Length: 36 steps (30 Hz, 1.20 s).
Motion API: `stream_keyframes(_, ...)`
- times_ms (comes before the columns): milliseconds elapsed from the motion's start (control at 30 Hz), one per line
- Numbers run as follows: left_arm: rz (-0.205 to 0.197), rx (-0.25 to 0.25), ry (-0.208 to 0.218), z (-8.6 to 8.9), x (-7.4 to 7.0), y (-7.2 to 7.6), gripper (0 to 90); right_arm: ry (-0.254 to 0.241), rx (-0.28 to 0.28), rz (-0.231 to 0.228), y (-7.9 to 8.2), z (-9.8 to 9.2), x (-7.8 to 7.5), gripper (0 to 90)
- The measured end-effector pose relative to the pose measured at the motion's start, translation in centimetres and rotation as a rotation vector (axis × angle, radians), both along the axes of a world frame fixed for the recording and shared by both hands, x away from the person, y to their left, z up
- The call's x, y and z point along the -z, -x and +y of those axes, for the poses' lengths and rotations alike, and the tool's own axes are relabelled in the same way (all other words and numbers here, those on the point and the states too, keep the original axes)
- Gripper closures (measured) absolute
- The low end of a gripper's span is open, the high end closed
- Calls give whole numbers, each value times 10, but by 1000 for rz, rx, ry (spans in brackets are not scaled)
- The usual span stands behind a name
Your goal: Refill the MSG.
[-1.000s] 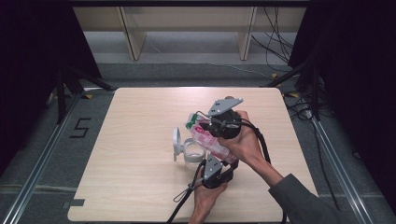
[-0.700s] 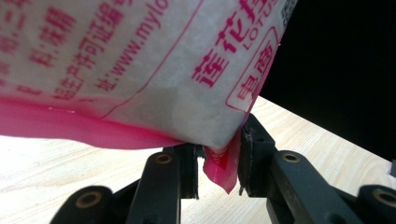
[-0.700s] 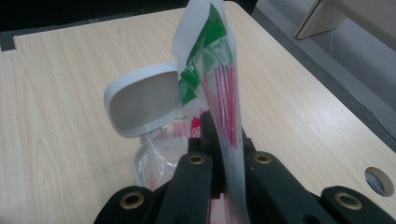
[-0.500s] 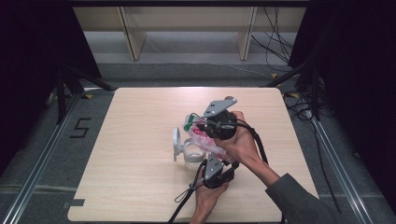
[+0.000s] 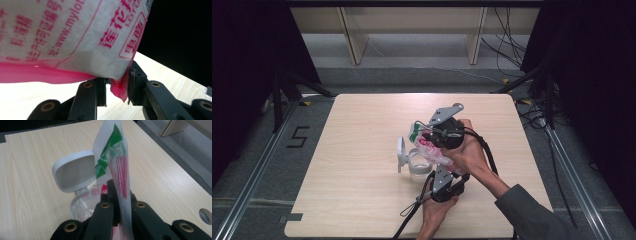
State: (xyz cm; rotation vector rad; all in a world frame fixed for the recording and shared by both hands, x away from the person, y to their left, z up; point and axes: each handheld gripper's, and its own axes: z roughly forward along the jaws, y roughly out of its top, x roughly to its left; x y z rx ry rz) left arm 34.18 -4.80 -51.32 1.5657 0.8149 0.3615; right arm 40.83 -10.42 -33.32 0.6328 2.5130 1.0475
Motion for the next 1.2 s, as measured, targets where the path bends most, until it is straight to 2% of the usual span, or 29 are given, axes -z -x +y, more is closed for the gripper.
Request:
stream_keyframes(33,-4,13,-36,2,0,0,716,1,-3,-3,-1,0,0,900)
stream_keyframes(100,-3,16,-32,1,0,0,716,5,-8,-16,-2,0,1,900)
stream_keyframes(167,-4,18,-32,1,0,0,716,4,6,6,-2,0,1,900)
stream_keyframes(267,-9,22,-17,-1,0,1,716,1,3,6,-3,0,2,900)
stream_keyframes(300,-7,22,-21,-1,1,1,717,6,4,-8,-4,0,3,900)
stream_keyframes(367,-2,16,-3,-3,1,1,716,5,12,11,-4,1,4,900)
stream_keyframes(467,-4,19,8,-4,2,2,717,13,6,3,-6,1,6,900)
stream_keyframes(500,-3,25,10,-4,1,2,717,9,9,21,-6,1,6,900)
stream_keyframes(600,-9,34,17,-5,1,2,719,9,-4,3,-8,1,5,900)
stream_keyframes(667,-7,33,12,-5,1,3,719,7,1,21,-7,1,5,900)
stream_keyframes(733,-8,35,11,-5,1,3,720,12,-9,5,-8,1,5,900)
stream_keyframes(1000,-11,35,10,-5,2,3,724,2,9,35,-6,0,5,900)
stream_keyframes(1067,-10,34,10,-5,2,2,725,-1,8,14,-6,0,5,900)
stream_keyframes(1200,-9,35,13,-5,1,2,724,-5,5,13,-6,1,5,900)
